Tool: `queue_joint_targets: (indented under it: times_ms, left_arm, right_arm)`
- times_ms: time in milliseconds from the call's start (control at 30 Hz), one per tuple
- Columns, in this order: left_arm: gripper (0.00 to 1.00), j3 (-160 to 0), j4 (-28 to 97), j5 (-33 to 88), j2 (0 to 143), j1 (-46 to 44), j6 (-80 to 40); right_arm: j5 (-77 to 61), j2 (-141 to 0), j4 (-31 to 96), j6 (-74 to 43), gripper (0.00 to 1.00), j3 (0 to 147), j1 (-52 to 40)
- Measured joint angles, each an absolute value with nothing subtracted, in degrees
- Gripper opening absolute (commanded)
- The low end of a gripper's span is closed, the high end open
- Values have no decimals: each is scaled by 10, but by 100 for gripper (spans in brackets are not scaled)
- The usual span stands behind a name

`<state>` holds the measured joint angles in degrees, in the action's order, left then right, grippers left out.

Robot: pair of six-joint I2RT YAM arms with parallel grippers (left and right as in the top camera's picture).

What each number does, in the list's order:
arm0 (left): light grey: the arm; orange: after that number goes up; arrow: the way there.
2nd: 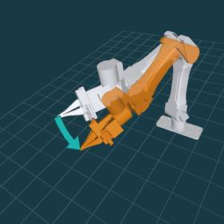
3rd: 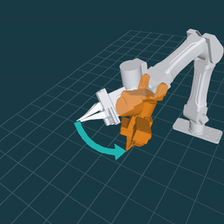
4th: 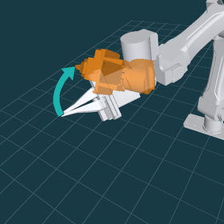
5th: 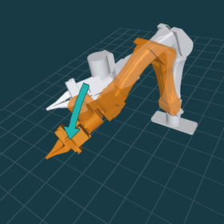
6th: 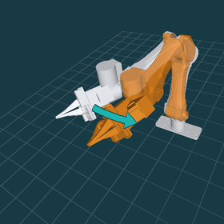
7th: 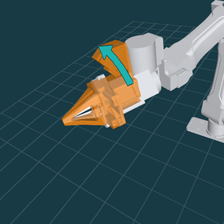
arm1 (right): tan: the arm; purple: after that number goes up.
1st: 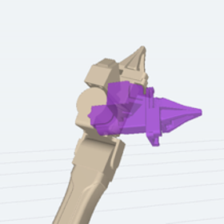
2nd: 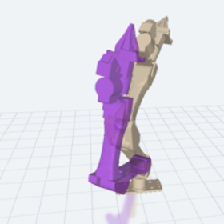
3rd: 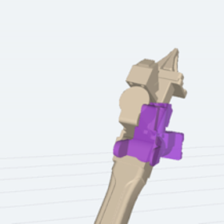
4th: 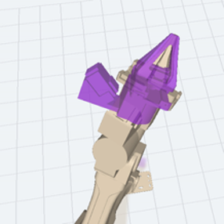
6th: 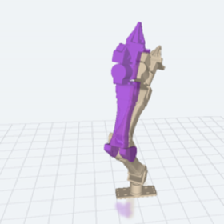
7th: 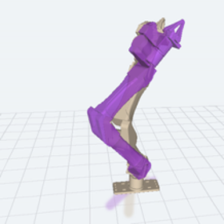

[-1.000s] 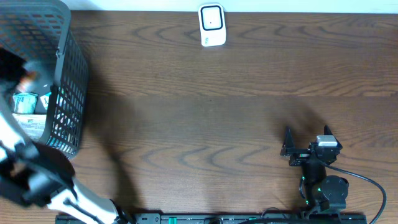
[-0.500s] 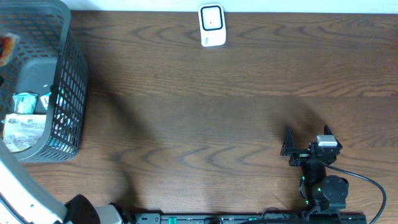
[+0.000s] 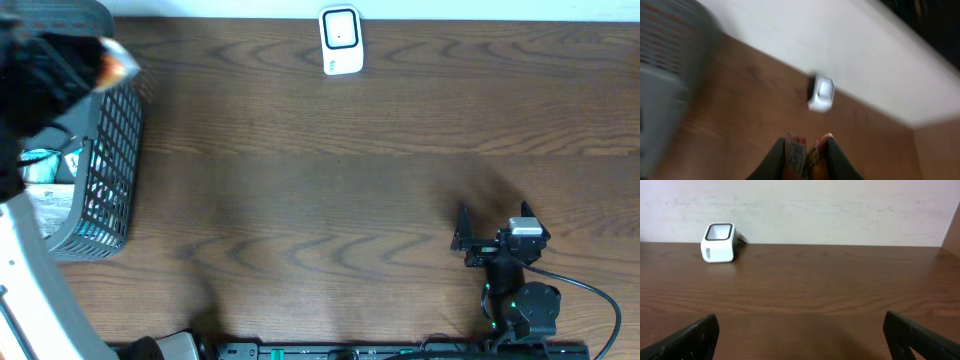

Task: Scan the item barcode
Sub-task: 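Carry the orange packet to the scanner and release it on the table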

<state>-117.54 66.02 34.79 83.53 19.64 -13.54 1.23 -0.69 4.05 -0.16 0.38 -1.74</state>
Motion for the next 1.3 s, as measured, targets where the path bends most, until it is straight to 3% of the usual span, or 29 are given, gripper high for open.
queue_joint_targets:
  times_ms: [433, 700, 1033, 1300]
  left_arm:
    - [8, -1095, 683, 351, 875, -33, -75]
    - [8, -1045, 678, 223, 952, -145, -148]
    - [8, -1045, 639, 152, 1105, -248, -193]
    - [13, -1045, 624, 135, 1201, -270, -197]
  right_arm:
    - [12, -7, 41, -1, 99, 4, -17]
    - [12, -7, 41, -1, 99, 4, -17]
    - [13, -7, 41, -1, 99, 4, -17]
    - [12, -7, 41, -2, 99, 4, -17]
